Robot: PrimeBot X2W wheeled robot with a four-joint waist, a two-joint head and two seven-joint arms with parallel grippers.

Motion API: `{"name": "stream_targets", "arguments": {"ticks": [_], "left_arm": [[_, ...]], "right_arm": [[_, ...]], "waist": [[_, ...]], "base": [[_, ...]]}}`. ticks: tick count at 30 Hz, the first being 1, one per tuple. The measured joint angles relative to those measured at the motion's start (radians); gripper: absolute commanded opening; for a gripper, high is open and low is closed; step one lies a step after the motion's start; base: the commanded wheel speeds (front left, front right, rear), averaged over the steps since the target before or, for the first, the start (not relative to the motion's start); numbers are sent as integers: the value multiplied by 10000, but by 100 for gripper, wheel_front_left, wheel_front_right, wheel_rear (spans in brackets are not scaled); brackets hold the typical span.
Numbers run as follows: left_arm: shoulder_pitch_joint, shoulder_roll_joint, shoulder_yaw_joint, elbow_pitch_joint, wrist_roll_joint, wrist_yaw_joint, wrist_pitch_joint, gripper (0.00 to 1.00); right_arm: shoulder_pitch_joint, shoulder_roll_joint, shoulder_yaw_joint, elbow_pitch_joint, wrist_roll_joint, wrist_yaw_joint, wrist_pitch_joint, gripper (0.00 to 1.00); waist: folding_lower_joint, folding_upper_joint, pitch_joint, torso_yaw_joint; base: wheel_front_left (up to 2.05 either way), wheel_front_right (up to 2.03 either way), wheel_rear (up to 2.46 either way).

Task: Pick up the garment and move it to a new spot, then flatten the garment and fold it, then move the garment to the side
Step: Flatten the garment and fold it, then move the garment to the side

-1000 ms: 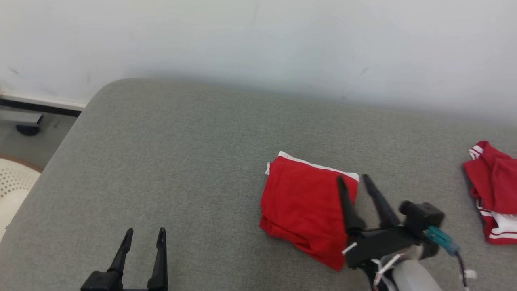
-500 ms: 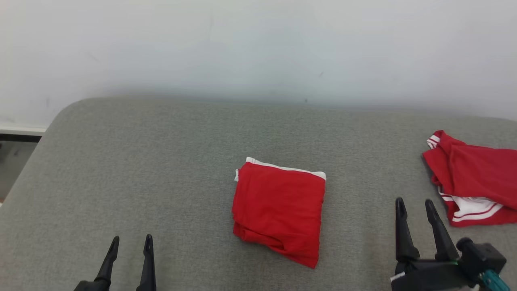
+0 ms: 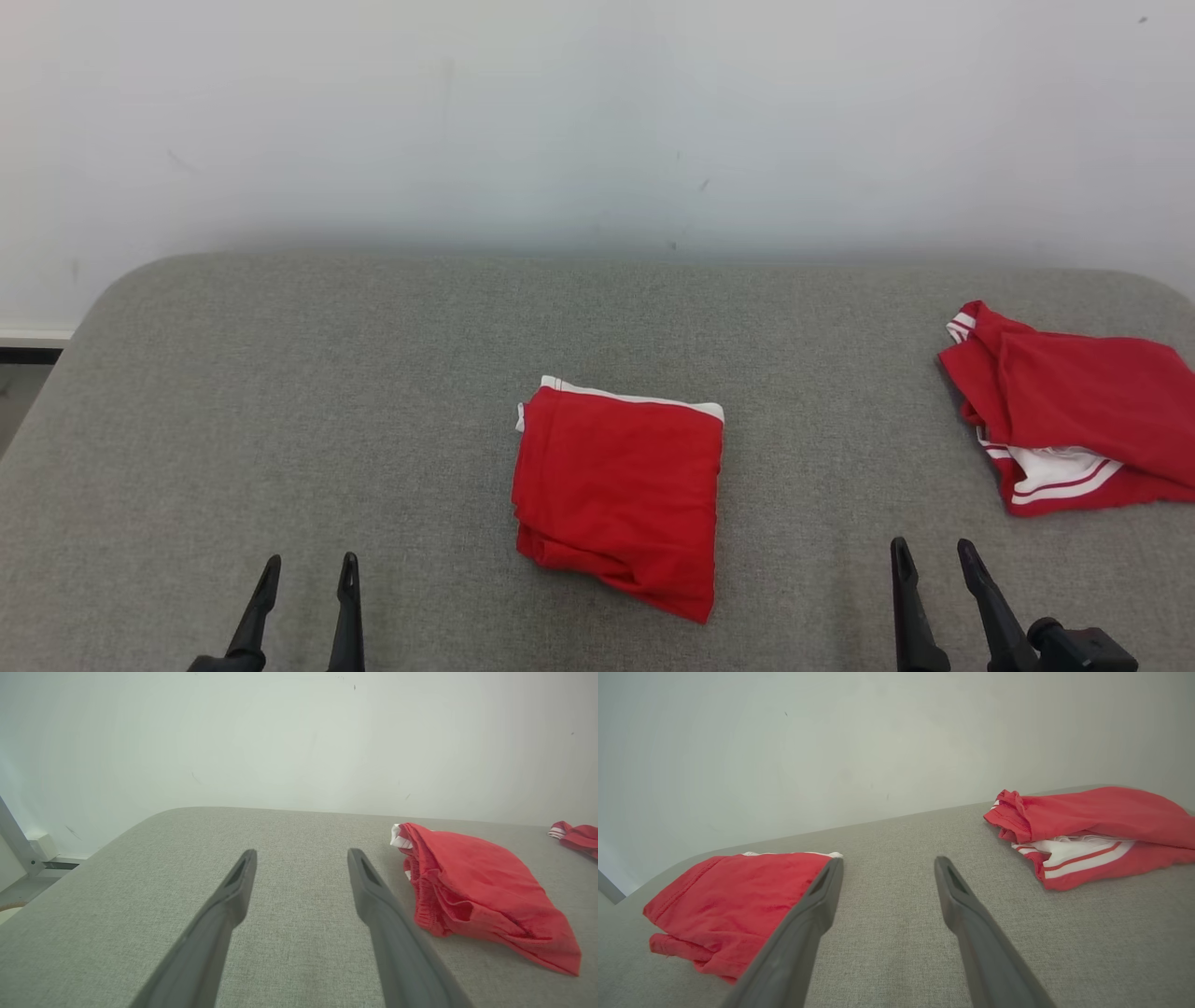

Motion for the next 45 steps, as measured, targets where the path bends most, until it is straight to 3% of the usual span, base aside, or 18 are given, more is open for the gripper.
{"name": "stream_targets", "arguments": {"ticks": [45], "left_arm": [[334,-15,12,-17,255,0,0,100]], "right_arm": [[-11,0,-142,307,-199,0,0,100]], "waist": [[0,0,-36,-65]], "base": [[0,0,0]]}}
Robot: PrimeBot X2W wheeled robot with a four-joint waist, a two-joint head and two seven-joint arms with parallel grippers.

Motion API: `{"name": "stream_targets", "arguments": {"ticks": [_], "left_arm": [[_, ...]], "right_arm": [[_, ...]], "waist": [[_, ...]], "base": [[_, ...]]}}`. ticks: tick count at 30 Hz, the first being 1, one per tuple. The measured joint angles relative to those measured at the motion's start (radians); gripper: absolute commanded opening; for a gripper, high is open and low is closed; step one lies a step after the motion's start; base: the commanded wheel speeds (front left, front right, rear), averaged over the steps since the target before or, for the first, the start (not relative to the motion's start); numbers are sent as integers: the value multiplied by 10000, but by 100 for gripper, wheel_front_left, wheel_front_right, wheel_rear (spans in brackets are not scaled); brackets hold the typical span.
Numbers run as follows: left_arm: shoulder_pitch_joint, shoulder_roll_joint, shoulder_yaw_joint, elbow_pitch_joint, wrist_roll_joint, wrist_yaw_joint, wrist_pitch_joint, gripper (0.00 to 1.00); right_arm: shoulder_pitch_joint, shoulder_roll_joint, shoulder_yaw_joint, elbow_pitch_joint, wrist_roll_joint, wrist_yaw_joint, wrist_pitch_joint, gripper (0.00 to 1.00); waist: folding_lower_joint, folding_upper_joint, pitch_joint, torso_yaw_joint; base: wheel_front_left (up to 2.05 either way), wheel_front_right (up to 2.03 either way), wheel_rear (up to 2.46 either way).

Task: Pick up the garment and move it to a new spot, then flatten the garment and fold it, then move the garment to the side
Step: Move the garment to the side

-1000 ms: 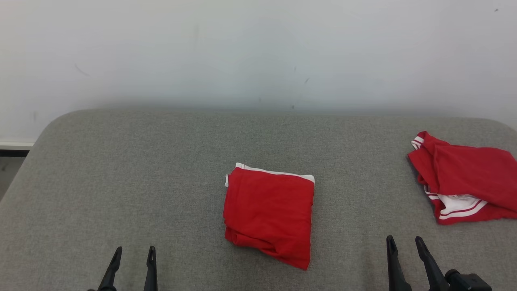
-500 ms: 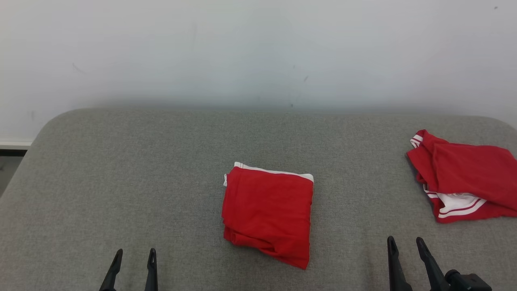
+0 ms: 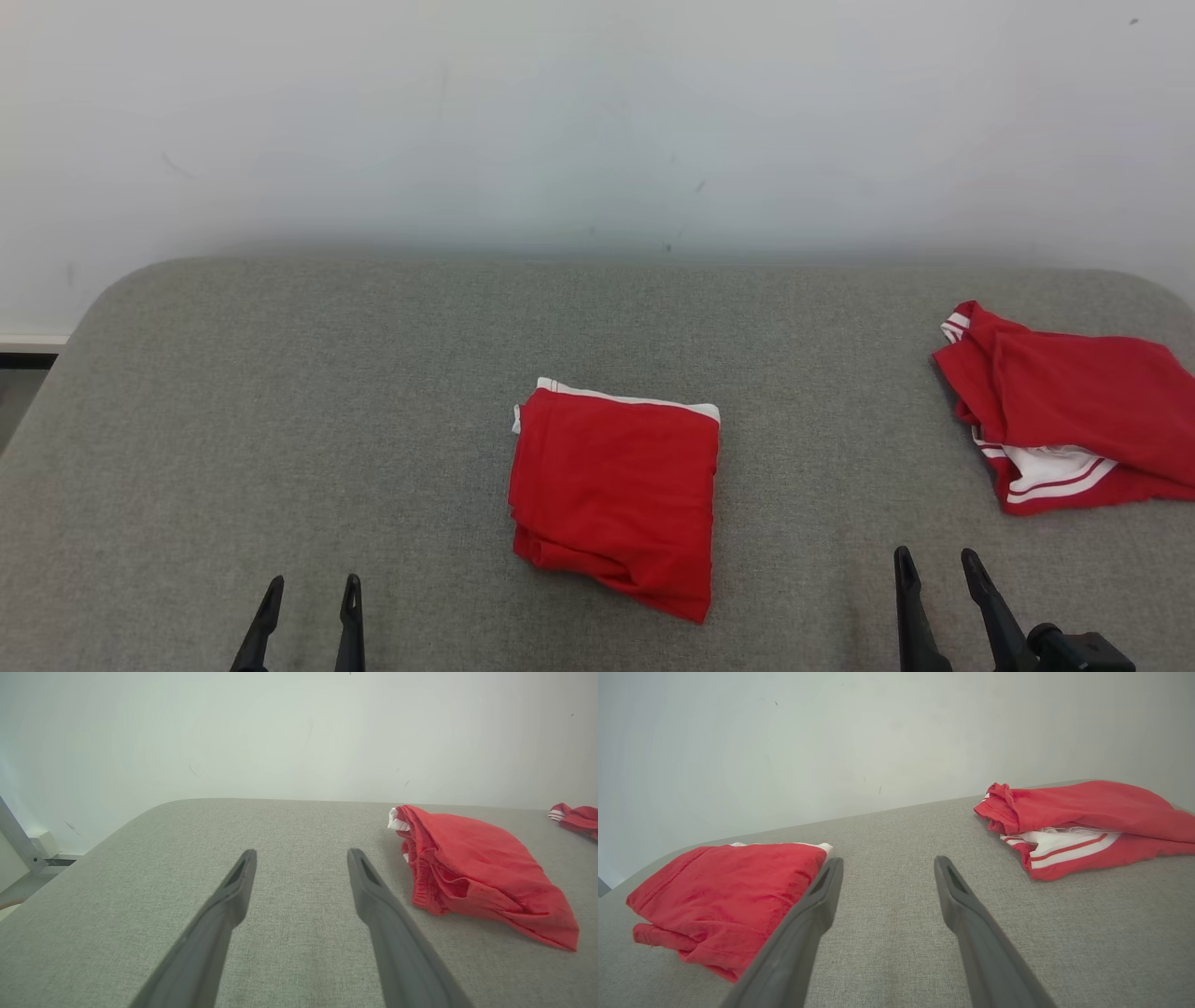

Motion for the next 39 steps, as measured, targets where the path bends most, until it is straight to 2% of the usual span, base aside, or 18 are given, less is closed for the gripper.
{"name": "stream_targets", "arguments": {"ticks": [15,19,23,27,33,39], "left_arm": [[0,-13,-4,23,-4,0,0,100],[-8,-17,-58,23,-12,0,-2,100],[-43,-17,-136,13,-38,0,-2,100],[-156,-21,-232,31,-100,0,-2,100],[-278,-27,-458,113,-171,0,-2,100],[-646,-31,-744,186,-263,0,-2,100]], "right_arm": [[-1,0,10,54,-15,0,0,100],[-116,-2,125,395,180,0,0,100],[-894,2,589,913,186,0,0,100],[-1985,2,1080,2033,194,0,0,100],[-3964,0,1699,4466,692,0,-2,100],[-5544,-2,2489,7555,2069,0,94,100]], "waist": [[0,0,-15,25],[0,1,7,87],[0,0,76,191],[0,0,164,375],[-1,0,329,783],[1,1,607,1416]], "base": [[0,0,0],[0,0,0],[0,0,0],[0,0,0],[0,0,0],[0,0,0]]}}
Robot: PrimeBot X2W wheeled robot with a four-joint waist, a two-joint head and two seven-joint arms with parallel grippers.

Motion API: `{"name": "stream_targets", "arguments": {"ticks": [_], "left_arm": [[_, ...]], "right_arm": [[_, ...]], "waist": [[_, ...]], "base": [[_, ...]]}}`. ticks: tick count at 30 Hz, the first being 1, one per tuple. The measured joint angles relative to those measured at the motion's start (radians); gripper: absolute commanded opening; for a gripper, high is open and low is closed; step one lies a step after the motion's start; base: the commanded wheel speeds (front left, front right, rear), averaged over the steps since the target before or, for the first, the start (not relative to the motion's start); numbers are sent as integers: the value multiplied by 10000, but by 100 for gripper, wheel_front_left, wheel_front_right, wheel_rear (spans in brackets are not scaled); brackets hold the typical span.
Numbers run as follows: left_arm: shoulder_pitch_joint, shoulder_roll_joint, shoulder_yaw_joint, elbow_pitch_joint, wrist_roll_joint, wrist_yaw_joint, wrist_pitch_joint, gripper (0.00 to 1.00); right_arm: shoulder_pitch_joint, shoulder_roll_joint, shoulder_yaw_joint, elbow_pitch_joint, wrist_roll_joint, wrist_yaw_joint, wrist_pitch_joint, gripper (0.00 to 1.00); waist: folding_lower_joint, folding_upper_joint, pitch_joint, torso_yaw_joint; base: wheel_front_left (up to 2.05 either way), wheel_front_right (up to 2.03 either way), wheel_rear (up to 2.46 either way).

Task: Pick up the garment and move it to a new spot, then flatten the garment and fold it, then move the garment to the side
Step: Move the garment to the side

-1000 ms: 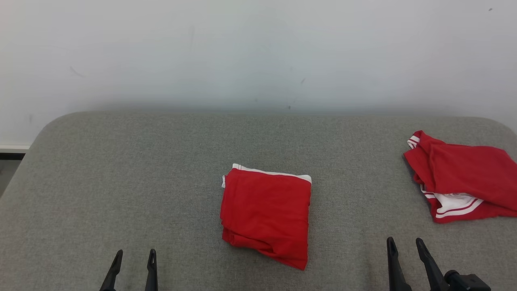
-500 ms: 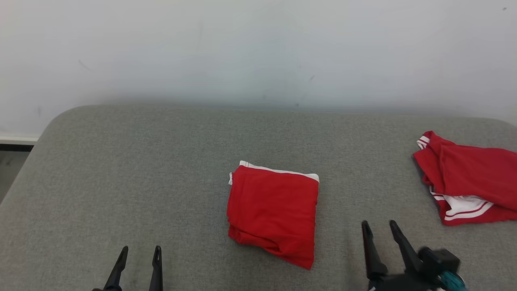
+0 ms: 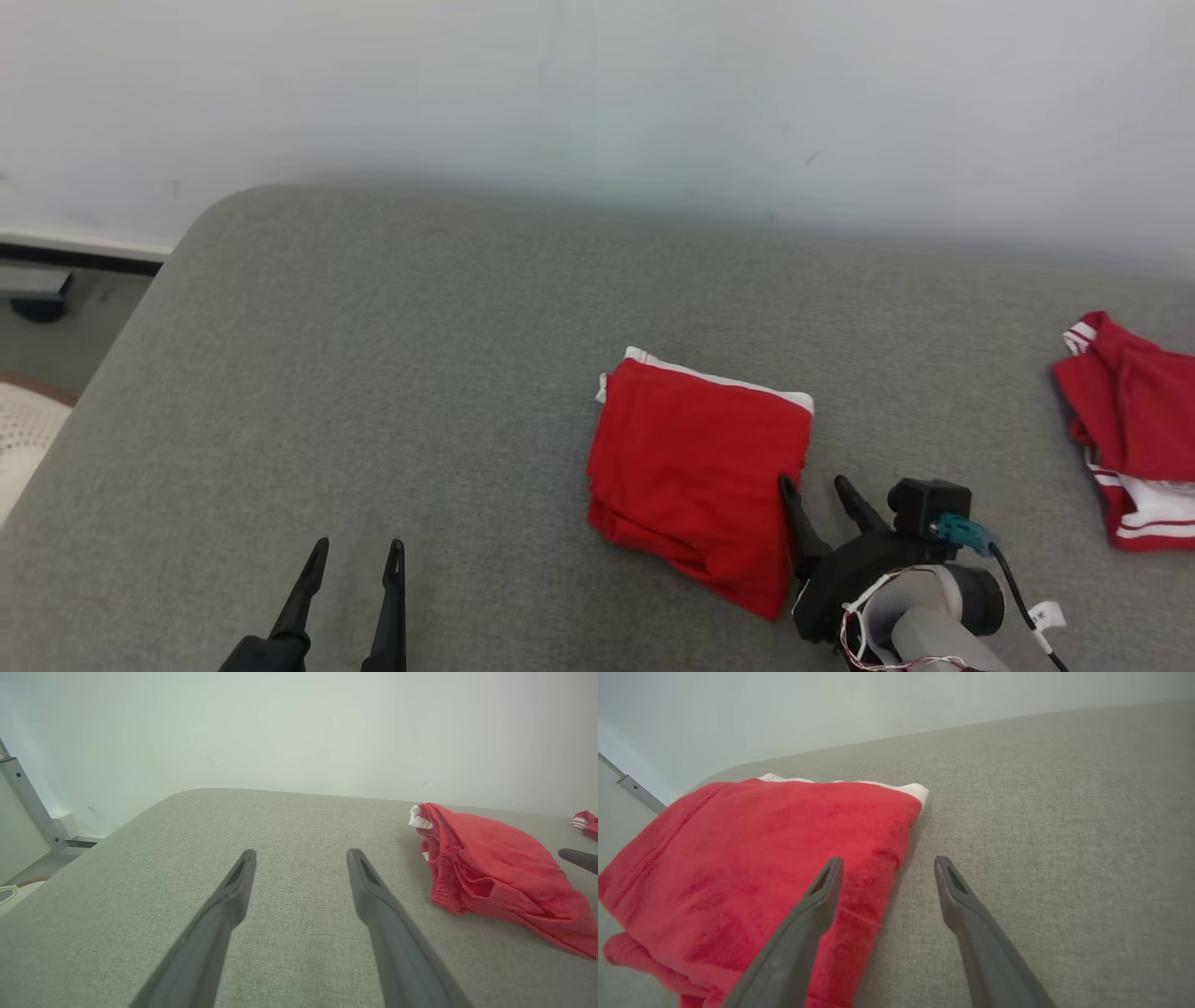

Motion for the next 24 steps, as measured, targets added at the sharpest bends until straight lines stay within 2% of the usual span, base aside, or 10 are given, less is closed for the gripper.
{"name": "stream_targets", "arguments": {"ticks": [6,9,13,14,15,16,19,24], "left_arm": [[-115,2,-8,48,-15,0,2,100],[-125,2,-42,59,-23,0,0,100],[-179,2,-92,96,-88,0,0,100],[-190,2,-117,100,-92,0,2,100],[-213,0,-127,102,-102,0,0,100],[-251,0,-134,104,-113,0,0,100],[-348,0,-65,100,-159,0,0,100],[-339,-2,94,40,-178,0,2,100]], "right_arm": [[-434,4,809,1187,1315,0,274,100],[-569,-15,1371,1147,2383,0,359,100],[-685,-46,2228,1430,3139,0,696,100],[-738,-61,2406,1453,3331,0,765,91],[-763,-77,2573,1432,3559,0,780,29],[-774,-86,2732,1421,3735,0,713,0],[-1021,-65,3432,1783,3315,0,249,0],[-1600,2,3822,2288,2579,0,-25,0]], "waist": [[0,0,180,343],[0,-1,261,449],[-1,-1,302,524],[-1,-1,309,540],[-1,-1,319,552],[-1,-1,333,561],[-1,0,380,530],[0,0,421,285]], "base": [[0,0,0],[0,0,0],[0,0,0],[0,0,0],[0,0,0],[0,0,0],[0,0,0],[0,0,0]]}}
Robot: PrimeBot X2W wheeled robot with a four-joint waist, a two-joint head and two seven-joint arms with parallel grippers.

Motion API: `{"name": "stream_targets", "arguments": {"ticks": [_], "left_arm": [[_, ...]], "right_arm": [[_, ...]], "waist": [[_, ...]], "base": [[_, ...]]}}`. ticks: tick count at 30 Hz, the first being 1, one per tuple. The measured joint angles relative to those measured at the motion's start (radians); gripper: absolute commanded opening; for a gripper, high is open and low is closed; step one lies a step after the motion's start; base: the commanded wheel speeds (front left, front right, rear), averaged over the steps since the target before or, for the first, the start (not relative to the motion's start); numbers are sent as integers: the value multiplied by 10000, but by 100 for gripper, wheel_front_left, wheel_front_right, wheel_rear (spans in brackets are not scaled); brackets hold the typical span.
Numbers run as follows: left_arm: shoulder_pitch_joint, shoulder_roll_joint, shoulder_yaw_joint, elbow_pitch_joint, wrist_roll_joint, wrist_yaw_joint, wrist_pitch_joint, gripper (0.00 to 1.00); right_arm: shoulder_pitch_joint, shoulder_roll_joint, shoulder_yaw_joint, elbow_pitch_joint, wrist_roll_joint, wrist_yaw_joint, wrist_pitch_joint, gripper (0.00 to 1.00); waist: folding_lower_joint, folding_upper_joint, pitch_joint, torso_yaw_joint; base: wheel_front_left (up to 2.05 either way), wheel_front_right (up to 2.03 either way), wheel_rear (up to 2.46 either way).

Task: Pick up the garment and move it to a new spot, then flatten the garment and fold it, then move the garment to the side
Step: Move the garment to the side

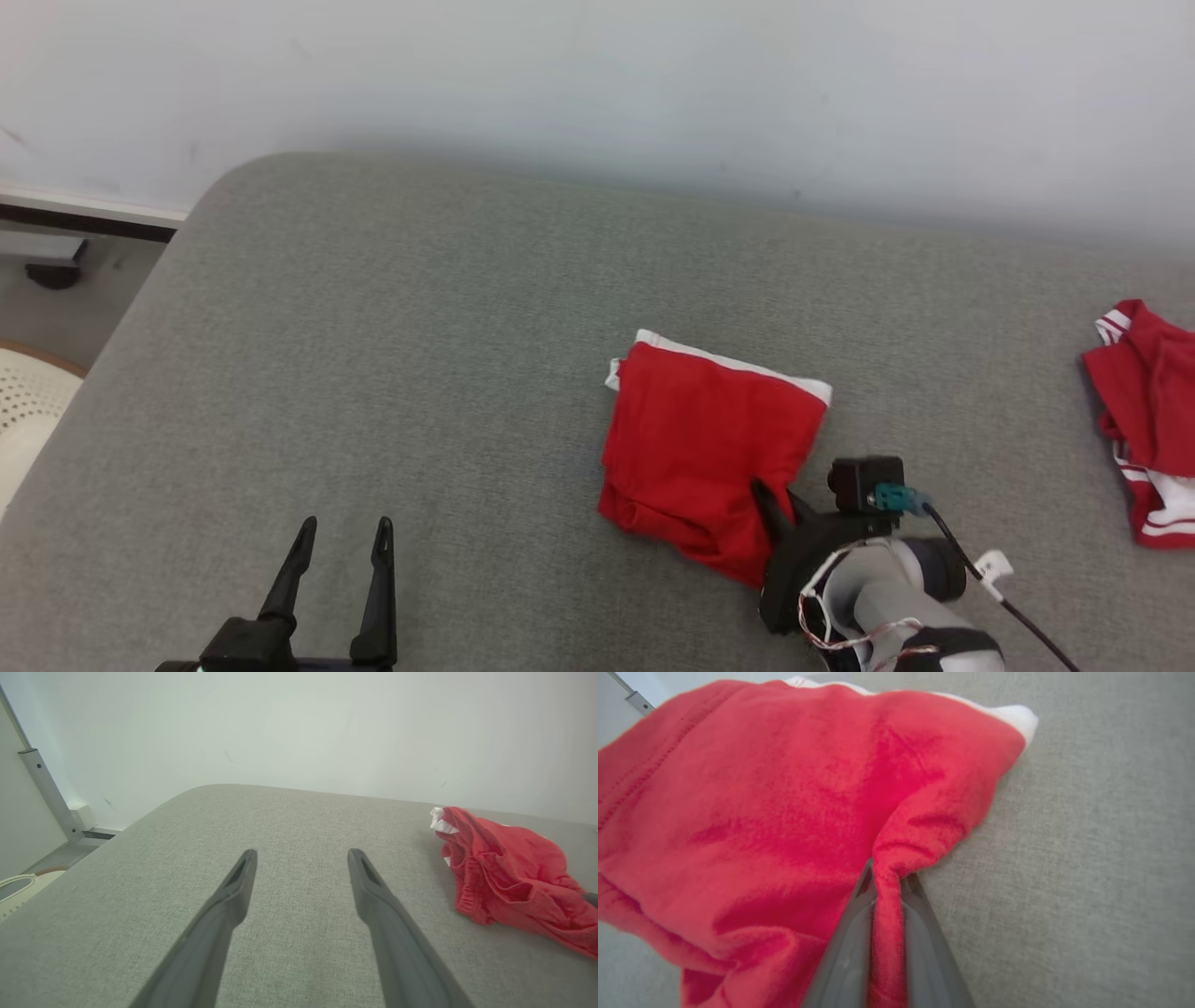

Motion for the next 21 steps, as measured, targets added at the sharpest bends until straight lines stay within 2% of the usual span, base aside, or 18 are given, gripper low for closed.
{"name": "stream_targets", "arguments": {"ticks": [3,11,17,21], "left_arm": [[24,4,71,-38,0,0,-2,100],[-35,31,46,-230,-102,0,-2,100],[-286,153,13,-410,-213,0,0,100],[-446,270,-42,-545,-263,0,-2,100]], "right_arm": [[-422,-123,-12,67,-639,0,-40,0],[-1185,-1126,-115,-696,-2065,0,-67,0],[-1894,-1816,548,-711,-2439,0,82,0],[-2542,-2520,1227,-884,-2604,0,468,0]], "waist": [[0,0,8,-252],[0,0,154,-1100],[1,1,421,-1728],[1,0,716,-2040]], "base": [[0,0,0],[0,0,0],[0,0,0],[0,0,0]]}}
